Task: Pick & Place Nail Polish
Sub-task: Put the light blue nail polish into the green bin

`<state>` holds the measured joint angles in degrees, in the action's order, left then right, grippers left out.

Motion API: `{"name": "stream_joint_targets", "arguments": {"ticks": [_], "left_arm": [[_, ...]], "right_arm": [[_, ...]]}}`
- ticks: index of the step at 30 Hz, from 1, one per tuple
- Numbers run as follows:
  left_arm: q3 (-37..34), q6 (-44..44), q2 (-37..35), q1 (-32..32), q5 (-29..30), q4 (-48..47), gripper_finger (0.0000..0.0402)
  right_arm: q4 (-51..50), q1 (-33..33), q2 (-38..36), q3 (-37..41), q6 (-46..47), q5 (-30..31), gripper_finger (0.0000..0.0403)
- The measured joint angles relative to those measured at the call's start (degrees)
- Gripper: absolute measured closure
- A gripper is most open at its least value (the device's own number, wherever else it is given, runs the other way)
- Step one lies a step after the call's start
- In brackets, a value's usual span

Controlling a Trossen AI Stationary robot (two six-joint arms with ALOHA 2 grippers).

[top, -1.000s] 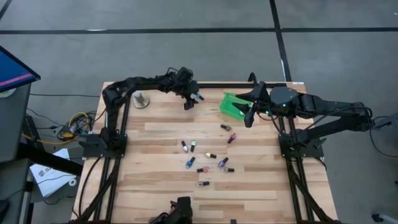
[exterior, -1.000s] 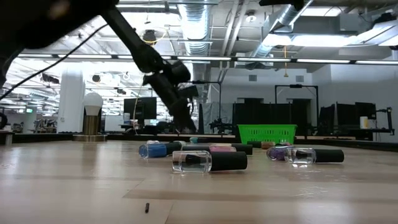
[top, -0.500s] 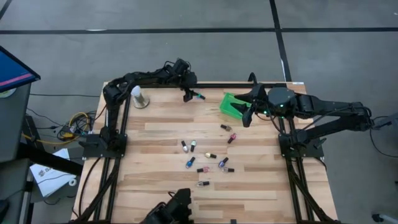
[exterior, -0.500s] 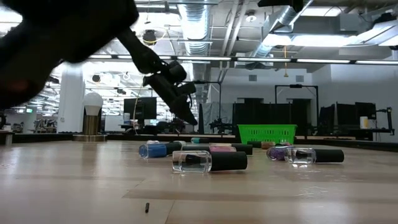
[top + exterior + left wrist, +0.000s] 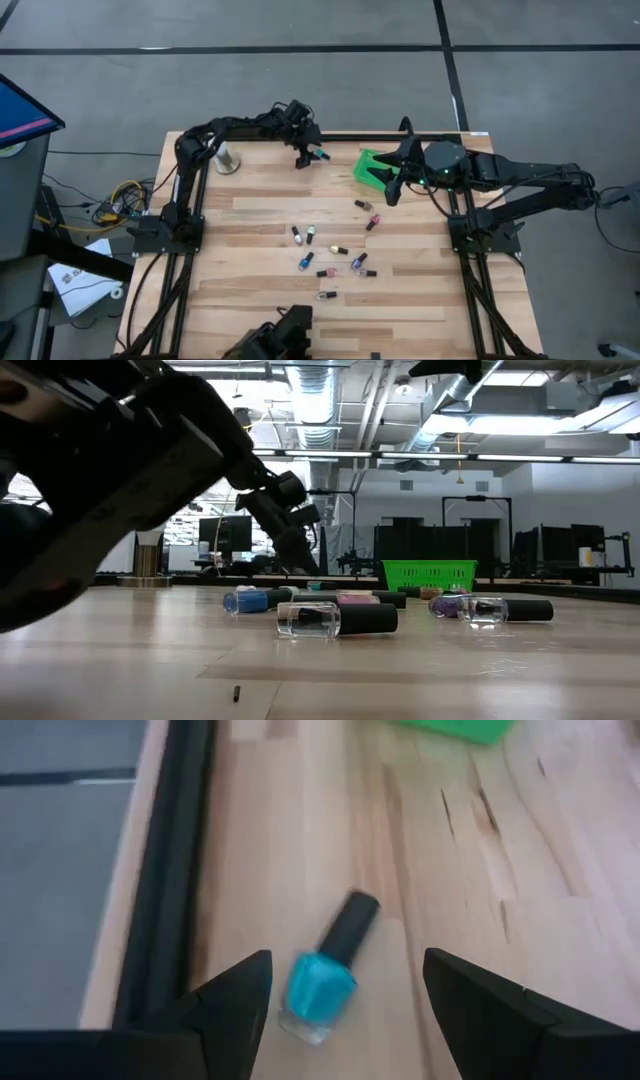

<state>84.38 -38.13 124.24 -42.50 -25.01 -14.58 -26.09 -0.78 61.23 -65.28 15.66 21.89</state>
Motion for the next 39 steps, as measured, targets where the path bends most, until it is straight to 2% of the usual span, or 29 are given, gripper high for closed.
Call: {"name": "stream_joint_targets", "arguments": {"ticks": [11, 20, 30, 39], "left_arm": [[8.4, 0.9, 5.3, 0.0, -1.8, -10.4, 0.0169], [8.5, 0.2, 5.2, 1.1, -1.0, -11.8, 0.0213], [9.2, -0.2, 5.0, 2.5, 3.0, -16.7, 0.0299], [9.2, 5.5, 4.8, 2.9, 5.5, -18.2, 0.0304]], "right_arm": [[2.8, 0.0, 0.0, 0.0, -0.2, 0.0, 0.0233], [3.0, 0.0, 0.0, 0.0, -0.2, 0.0, 0.0235], [5.3, 0.0, 0.0, 0.0, -0.2, -1.0, 0.0235], [5.8, 1.2, 0.0, 0.0, -0.2, -1.1, 0.0239]]}}
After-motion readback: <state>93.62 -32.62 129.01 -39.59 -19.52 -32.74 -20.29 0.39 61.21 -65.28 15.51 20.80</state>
